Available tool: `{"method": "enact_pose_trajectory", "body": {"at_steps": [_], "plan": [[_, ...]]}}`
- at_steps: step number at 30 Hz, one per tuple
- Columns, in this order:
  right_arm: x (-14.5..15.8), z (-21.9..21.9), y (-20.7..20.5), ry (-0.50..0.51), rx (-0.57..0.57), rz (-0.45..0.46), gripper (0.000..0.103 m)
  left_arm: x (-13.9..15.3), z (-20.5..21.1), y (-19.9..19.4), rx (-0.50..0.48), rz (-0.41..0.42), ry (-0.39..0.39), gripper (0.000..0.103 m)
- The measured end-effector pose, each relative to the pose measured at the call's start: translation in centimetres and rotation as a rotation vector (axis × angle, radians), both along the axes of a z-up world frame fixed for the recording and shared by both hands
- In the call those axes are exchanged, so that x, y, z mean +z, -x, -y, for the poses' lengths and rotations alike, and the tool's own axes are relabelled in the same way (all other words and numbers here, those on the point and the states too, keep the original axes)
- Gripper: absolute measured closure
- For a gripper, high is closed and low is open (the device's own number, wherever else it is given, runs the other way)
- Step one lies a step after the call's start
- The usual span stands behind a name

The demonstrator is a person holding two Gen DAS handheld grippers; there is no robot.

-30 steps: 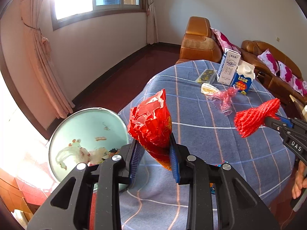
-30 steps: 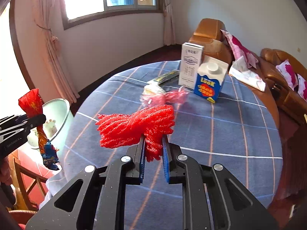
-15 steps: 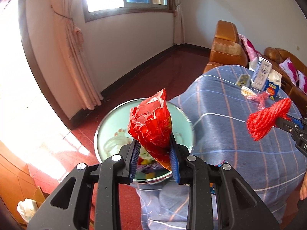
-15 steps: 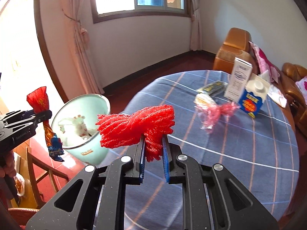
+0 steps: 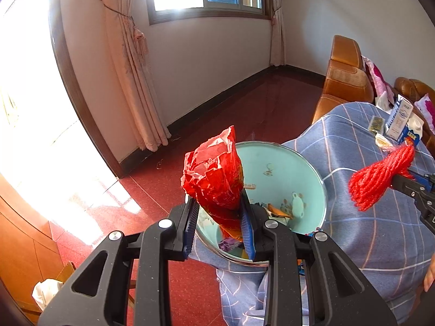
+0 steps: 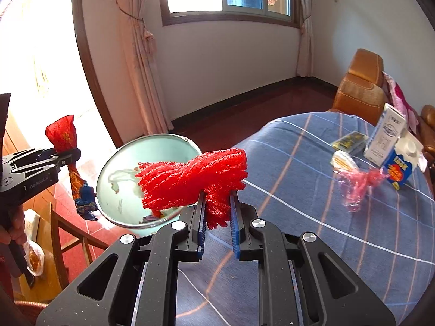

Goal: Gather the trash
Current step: 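Carry the red wrapper with the left tool while the right tool carries the red mesh over the bin, then open both tools over the green bin to drop the wrapper and mesh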

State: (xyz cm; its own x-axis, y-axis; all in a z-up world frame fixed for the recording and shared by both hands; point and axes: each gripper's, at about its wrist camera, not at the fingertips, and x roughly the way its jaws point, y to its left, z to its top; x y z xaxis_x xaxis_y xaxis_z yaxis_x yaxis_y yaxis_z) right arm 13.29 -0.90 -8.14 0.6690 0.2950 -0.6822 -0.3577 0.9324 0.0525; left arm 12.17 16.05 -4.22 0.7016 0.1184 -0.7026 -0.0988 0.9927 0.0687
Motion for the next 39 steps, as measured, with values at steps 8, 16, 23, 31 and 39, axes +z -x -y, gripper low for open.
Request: {"method": "enact_pose_trajectory", "body": {"at_steps": [8, 16, 23, 31, 39], "plan": [[-0.2, -3.2, -2.2, -0.014, 0.055, -0.001, 0.087, -0.4, -0.8, -1.4, 0.015, -0.018, -0.037, 0.074], [-0.8, -5.2, -3.7, -0.003, 0.075, -0.014, 0.087, -1.9, -1.5, -3.0, 0.014, -0.053, -0.057, 0.074], [-2.4, -6.5, -5.1, 0.021, 0.085, -0.05, 0.087, -3.2, -2.0, -4.3, 0.008, -0.085, -0.052, 0.074], [-4.3, -8.9, -6.9, 0.065, 0.114, -0.082, 0.087, -5.3, -1.9, -6.1, -0.014, -0.137, -0.04, 0.074], [-6.7, -10.7, -8.8, 0.123, 0.137, -0.132, 0.086, -7.6, -1.9, -7.3, -0.032, -0.192, -0.049, 0.074]]}}
